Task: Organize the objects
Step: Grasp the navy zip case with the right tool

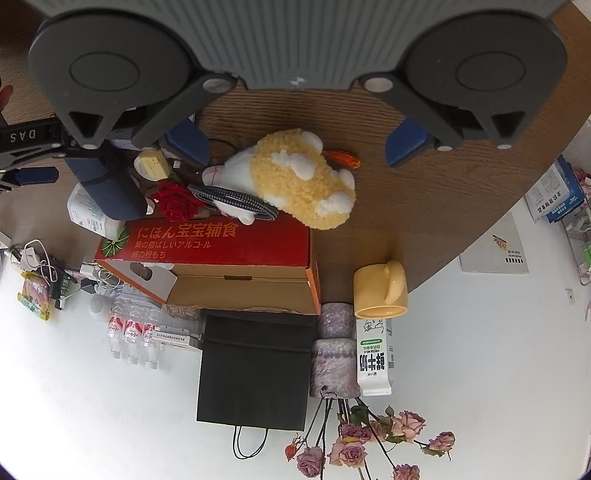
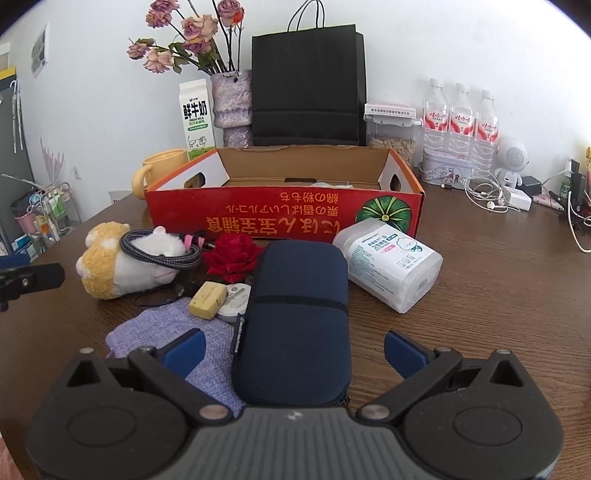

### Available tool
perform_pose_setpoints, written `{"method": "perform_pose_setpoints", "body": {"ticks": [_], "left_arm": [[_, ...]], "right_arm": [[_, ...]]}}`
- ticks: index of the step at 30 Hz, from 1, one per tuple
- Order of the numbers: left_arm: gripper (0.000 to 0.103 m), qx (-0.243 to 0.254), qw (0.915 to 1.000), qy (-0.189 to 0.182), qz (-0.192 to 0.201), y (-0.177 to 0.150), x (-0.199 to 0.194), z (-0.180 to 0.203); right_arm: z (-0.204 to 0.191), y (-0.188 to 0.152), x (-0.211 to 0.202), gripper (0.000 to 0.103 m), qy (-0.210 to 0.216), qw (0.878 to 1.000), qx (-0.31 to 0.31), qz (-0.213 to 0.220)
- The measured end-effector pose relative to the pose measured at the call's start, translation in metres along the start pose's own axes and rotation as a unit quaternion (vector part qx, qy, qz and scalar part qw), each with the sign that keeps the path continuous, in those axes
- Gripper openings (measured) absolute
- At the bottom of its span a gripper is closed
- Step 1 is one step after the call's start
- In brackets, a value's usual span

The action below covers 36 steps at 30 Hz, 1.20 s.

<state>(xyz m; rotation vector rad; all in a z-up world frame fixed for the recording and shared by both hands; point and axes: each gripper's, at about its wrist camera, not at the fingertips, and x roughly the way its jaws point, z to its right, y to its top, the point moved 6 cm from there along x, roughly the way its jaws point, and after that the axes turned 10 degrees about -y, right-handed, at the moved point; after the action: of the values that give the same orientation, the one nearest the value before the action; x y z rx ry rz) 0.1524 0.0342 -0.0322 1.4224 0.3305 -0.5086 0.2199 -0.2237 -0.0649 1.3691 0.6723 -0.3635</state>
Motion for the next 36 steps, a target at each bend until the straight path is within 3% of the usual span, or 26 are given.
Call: {"method": "perform_pose_setpoints", "body": {"ticks": [4,9,11,15,26,31,36], "left_arm": [[0.103,-0.005,0.9999,0.005,-0.008,-0.001,0.006,-0.003],[0.103,-0.009,0.9997,0.013,-0.016,-0.002,0.013,-0.007],[0.103,-0.009,0.9997,0.015,-0.018,-0.001,0.016,-0.007],[0.103,-0.012,0.9995,0.018,-0.023,0.002,0.024,-0.006],[0.103,0.052,0.9981,-0.019,-0.028,0.029,0.050,0.034],[0.103,0.094,0.9905,-0.046,-0.090,0.044,0.085,0.050],[0.103,0.085,0.9798,-0.055,-0.172,0.046,0.122,0.050]], "right_arm": [[-0.002,0.009,0.026,0.102,-0.004,1.000,0.002,-0.023],[-0.004,0.014,0.048,0.079,-0.007,0.999,0.007,-0.043],[-0.005,0.015,0.048,0.071,0.001,0.999,0.011,-0.035],[0.000,0.012,0.041,0.065,0.012,1.000,0.027,-0.011],[0.020,0.014,0.010,0.062,0.005,0.995,0.062,0.076],[0.025,0.013,0.008,0.062,0.004,0.994,0.072,0.084],[0.027,0.013,0.006,0.062,0.004,0.993,0.075,0.092]]}}
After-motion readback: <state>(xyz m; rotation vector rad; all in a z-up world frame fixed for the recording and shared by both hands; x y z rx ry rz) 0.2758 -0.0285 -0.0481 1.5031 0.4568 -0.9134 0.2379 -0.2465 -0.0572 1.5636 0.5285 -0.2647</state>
